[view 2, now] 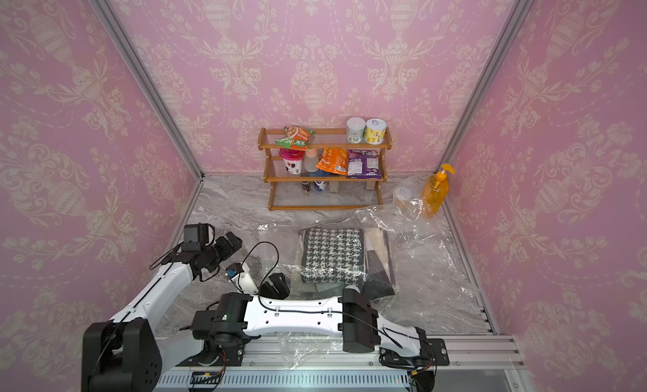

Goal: Take the scarf out of the vacuum bag
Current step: Open the vacuum bag at the center of the board.

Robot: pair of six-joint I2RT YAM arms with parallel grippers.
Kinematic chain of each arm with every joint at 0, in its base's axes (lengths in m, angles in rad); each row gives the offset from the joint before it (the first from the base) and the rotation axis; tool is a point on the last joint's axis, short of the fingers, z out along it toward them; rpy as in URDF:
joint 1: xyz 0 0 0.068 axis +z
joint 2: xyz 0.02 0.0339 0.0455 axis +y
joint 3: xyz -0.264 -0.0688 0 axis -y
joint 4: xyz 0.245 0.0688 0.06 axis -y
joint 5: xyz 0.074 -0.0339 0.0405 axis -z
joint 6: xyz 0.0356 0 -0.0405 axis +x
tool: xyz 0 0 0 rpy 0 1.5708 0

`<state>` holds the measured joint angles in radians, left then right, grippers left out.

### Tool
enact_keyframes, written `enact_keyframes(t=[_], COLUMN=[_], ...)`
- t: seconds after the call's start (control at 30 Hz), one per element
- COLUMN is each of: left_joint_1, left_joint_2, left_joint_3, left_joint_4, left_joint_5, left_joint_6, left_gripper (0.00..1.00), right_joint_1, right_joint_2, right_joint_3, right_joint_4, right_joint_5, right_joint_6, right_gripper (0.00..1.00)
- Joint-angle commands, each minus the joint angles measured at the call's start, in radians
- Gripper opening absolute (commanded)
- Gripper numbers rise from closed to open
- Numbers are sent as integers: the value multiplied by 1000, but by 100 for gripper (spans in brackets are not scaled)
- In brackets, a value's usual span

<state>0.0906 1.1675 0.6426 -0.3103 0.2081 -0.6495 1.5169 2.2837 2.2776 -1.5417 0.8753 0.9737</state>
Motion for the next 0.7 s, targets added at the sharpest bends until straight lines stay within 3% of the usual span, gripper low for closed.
enact_keyframes(t=[0.0, 0.47, 0.67], left_joint_1=[22, 63, 63], left_joint_2=[36, 137, 125], left_joint_3=[22, 17, 20], left_joint_4=[24, 111, 124], left_joint_5=[11, 96, 119], left_joint_6=[-9, -33, -37], left_gripper=[99, 99, 99], right_joint_1=[24, 24, 5], right_joint_2=[50, 151, 126], right_joint_3=[47, 37, -93], right_joint_4=[-77, -71, -59], right_joint_5=[49, 84, 170], right_joint_6=[49, 56, 86], right_gripper=[100, 100, 100])
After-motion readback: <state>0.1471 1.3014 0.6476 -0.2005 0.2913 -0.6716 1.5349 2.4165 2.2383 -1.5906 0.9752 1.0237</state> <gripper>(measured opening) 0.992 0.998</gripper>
